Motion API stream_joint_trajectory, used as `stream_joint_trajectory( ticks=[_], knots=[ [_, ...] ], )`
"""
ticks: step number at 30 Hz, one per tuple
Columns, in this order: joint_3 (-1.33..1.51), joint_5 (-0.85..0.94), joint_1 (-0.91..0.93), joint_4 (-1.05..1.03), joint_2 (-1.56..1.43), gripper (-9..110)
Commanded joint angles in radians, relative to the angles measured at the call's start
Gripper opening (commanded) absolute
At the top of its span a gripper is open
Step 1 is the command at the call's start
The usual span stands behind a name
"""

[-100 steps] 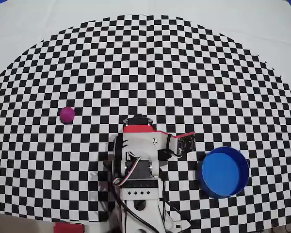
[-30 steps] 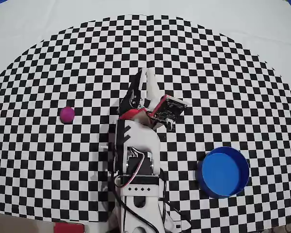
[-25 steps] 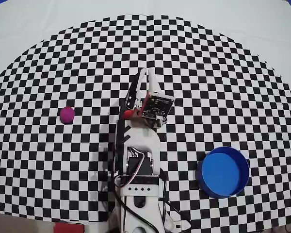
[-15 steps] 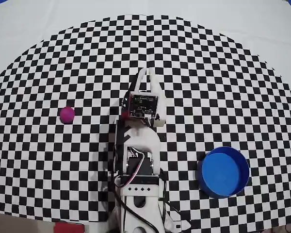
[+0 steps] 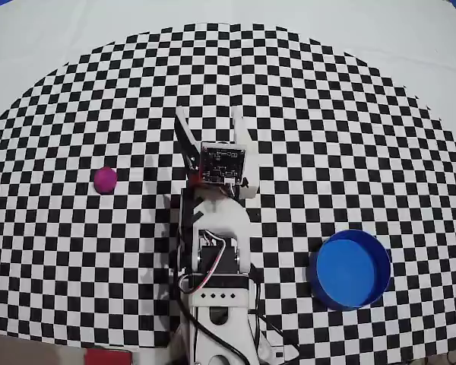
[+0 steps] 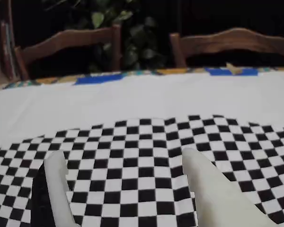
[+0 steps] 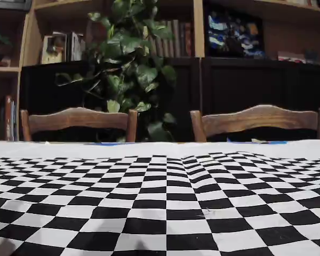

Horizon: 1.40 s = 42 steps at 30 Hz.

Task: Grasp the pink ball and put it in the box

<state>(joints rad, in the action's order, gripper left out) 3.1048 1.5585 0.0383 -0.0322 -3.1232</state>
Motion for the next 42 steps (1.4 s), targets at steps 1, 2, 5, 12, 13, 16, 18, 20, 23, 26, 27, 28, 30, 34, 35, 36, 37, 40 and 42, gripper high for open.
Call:
stream_joint_trajectory(
  ticks=[1, 2, 5, 12, 13, 16, 18, 20, 23, 26, 27, 28, 30, 34, 35, 36, 37, 40, 42],
  knots=[
    [0.008, 0.009, -0.008, 0.005, 0.006, 29],
    [0.008, 0.009, -0.008, 0.005, 0.008, 29],
    [0.008, 0.009, -0.008, 0.005, 0.014, 29],
    [0.008, 0.009, -0.005, 0.026, 0.025, 29],
    [0.008, 0.009, -0.005, 0.037, 0.025, 29],
    [0.008, 0.009, -0.005, 0.069, 0.025, 29],
    [0.008, 0.009, -0.008, 0.084, 0.028, 29],
    [0.008, 0.009, -0.014, 0.097, 0.031, 29],
    [0.008, 0.009, -0.037, 0.101, 0.037, 28],
    [0.008, 0.009, -0.069, 0.094, 0.038, 28],
    [0.008, 0.009, -0.078, 0.089, 0.038, 28],
    [0.008, 0.009, -0.086, 0.083, 0.040, 28],
    [0.008, 0.009, -0.101, 0.066, 0.044, 28],
    [0.008, 0.009, -0.133, 0.055, 0.064, 28],
    [0.008, 0.009, -0.146, 0.054, 0.064, 28],
    [0.008, 0.009, -0.156, 0.040, 0.057, 28],
    [0.008, 0.009, -0.166, 0.032, 0.054, 28],
    [0.008, 0.009, -0.195, 0.028, 0.055, 28],
    [0.008, 0.009, -0.215, 0.012, 0.055, 28]
  ],
)
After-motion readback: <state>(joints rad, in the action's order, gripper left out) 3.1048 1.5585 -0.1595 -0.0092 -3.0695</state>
